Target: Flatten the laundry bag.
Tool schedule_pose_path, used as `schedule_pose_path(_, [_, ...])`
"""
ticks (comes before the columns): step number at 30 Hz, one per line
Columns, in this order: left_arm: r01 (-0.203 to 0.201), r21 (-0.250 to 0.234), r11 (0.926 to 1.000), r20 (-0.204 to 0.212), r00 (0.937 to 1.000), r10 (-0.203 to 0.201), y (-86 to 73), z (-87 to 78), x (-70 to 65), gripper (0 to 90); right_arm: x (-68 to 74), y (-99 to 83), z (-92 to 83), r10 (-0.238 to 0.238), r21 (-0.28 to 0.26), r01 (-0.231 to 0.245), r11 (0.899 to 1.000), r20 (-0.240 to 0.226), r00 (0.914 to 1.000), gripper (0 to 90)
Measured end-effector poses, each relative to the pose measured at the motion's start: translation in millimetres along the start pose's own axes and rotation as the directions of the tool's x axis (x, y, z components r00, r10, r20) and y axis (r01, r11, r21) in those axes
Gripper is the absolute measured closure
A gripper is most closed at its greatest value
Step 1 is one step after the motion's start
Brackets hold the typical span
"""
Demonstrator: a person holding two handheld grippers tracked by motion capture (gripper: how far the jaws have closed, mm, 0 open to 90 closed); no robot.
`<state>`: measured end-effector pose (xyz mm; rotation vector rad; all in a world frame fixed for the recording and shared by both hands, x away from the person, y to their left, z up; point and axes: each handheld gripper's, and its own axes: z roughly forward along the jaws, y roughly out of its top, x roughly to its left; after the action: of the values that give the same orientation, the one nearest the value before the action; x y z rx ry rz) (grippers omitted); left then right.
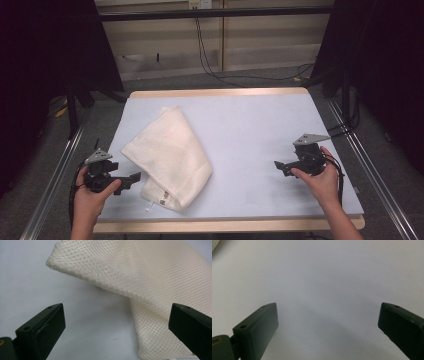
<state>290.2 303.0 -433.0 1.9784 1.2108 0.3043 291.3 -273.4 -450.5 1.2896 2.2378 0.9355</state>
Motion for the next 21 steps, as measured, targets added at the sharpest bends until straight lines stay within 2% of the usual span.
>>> schedule_pose_path(3, [-0.004,0.011,0.9999,0.013,0.9999,0.003,-1.4,2.3,-1.3,0.7,0.1,0.2,-0.5,-0.012,-0.005,0.012,1.000,-0.005,0.9999,3.0])
schedule_pose_path(4, [-0.019,0.024,0.9995,0.010,0.9998,0.019,-2.0,2.8,-1.0,0.7,0.3,0.2,-0.3,-0.010,-0.005,0.010,1.000,-0.007,0.9999,2.9])
schedule_pose_path(5, [-0.003,0.016,0.9999,0.009,1.0000,0.003,-3.3,4.8,-2.7,0.7,0.3,0.3,-0.3,-0.012,-0.011,0.012,1.000,-0.009,0.9999,3.2])
schedule_pose_path(7, [-0.008,0.029,0.9996,0.013,0.9999,0.007,-4.4,7.2,-3.8,0.7,0.7,0.9,-0.1,-0.018,-0.012,0.018,1.000,-0.010,0.9998,3.3])
schedule_pose_path(11, [-0.039,0.051,0.9979,0.018,0.9991,0.038,-5.7,8.5,-7.0,0.7,1.9,2.2,3.2,-0.025,-0.013,0.025,1.000,-0.011,0.9996,3.4])
schedule_pose_path(12, [-0.027,0.032,0.9991,0.024,0.9994,0.026,-6.6,9.6,-8.2,0.6,2.0,2.6,4.0,-0.031,-0.013,0.031,0.999,-0.009,0.9995,3.4])
schedule_pose_path(15, [-0.001,0.017,0.9999,0.055,0.9985,0.000,-9.7,9.9,-7.8,0.6,2.4,4.4,5.0,-0.033,-0.021,0.032,0.999,-0.018,0.9993,3.4])
schedule_pose_path(17, [-0.033,0.049,0.9982,0.048,0.9984,0.031,-11.6,10.0,-8.2,2.0,2.6,5.3,5.4,-0.033,-0.027,0.032,0.999,-0.016,0.9993,3.7])
schedule_pose_path(19, [-0.031,0.056,0.9979,0.031,0.9991,0.029,-14.7,13.0,-11.3,3.9,2.5,6.3,5.6,-0.035,-0.033,0.035,0.999,-0.011,0.9993,3.8])
schedule_pose_path(21, [-0.040,0.076,0.9963,0.037,0.9986,0.038,-17.1,15.4,-11.6,8.9,2.4,7.3,6.3,-0.037,-0.042,0.037,0.998,-0.011,0.9992,3.9])
